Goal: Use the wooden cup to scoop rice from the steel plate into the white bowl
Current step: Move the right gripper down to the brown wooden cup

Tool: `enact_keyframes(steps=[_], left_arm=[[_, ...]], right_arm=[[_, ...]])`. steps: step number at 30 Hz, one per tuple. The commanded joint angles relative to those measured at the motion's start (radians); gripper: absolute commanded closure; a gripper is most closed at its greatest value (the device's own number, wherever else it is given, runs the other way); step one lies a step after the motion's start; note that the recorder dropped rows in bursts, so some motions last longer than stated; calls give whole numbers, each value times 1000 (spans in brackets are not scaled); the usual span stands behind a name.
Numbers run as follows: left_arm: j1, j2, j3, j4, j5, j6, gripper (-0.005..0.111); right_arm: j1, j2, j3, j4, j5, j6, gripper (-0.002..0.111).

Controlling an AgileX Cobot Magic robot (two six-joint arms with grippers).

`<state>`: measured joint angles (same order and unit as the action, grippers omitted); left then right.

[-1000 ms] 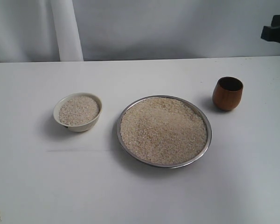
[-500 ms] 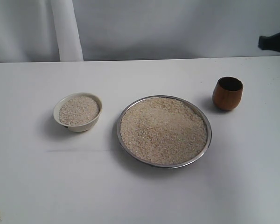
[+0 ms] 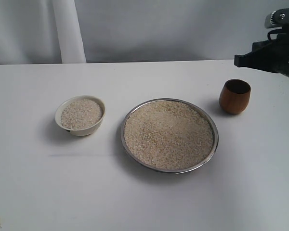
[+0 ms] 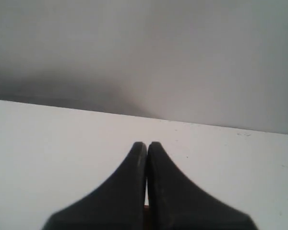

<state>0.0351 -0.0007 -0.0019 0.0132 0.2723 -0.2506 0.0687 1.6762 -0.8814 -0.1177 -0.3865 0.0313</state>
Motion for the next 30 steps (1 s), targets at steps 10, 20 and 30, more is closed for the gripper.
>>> enact_keyframes(steps=[10,20,30], left_arm=[[-5,1,2,-4,-7,-4,107],[-5,1,2,-4,-7,-4,107],[-5,1,2,-4,-7,-4,107]], right_arm=[[1,88,-5,-92,-125,-4,5],[1,113,-5,-83,-129,-2,5],[-20,230,-5,-49,-214,-16,5]])
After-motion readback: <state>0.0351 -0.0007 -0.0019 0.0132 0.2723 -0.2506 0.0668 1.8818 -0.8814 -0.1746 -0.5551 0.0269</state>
